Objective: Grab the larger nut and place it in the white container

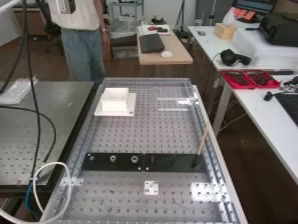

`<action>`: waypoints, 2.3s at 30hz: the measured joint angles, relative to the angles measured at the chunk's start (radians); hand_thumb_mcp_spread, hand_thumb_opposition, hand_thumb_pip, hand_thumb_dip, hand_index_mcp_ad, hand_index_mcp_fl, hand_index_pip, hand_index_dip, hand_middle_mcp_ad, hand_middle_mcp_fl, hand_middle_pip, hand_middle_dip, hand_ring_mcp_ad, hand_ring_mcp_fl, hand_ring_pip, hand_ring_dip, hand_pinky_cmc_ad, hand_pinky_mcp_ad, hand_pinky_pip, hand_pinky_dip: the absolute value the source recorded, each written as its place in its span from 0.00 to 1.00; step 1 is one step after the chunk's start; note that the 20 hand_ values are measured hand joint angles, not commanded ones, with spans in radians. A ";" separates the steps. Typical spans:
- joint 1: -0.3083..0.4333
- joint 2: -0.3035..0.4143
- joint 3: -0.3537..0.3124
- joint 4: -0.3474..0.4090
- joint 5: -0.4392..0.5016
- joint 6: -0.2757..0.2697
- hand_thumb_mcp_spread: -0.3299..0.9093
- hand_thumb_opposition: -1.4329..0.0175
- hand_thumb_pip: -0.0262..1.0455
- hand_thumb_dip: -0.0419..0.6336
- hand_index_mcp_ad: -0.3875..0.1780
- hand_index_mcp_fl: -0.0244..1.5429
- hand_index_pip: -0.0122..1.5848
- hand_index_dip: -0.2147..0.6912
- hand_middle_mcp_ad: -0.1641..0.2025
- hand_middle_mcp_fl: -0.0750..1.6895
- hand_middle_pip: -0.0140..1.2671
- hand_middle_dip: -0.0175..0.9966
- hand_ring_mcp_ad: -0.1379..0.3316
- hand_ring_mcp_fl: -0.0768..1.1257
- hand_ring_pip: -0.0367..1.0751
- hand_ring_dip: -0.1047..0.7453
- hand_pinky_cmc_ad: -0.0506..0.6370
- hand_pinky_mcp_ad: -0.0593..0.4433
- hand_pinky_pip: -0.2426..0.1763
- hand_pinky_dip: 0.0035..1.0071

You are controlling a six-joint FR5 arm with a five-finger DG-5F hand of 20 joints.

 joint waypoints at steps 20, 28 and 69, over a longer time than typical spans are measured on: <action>0.006 0.016 -0.027 0.001 0.028 0.004 0.45 0.51 0.47 0.18 0.60 0.03 0.06 0.20 0.63 0.05 0.11 0.21 0.59 0.06 0.11 0.24 0.54 0.68 0.40 0.51; 0.017 0.050 -0.138 0.069 0.095 0.012 0.45 0.48 0.52 0.20 0.60 0.04 0.07 0.20 0.64 0.05 0.11 0.22 0.62 0.07 0.11 0.25 0.58 0.74 0.40 0.57; -0.005 -0.114 -0.693 0.681 0.511 0.218 0.52 0.39 0.67 0.32 0.43 0.03 0.94 0.28 0.63 0.04 0.11 0.24 0.64 0.06 0.11 0.26 0.58 0.74 0.32 0.57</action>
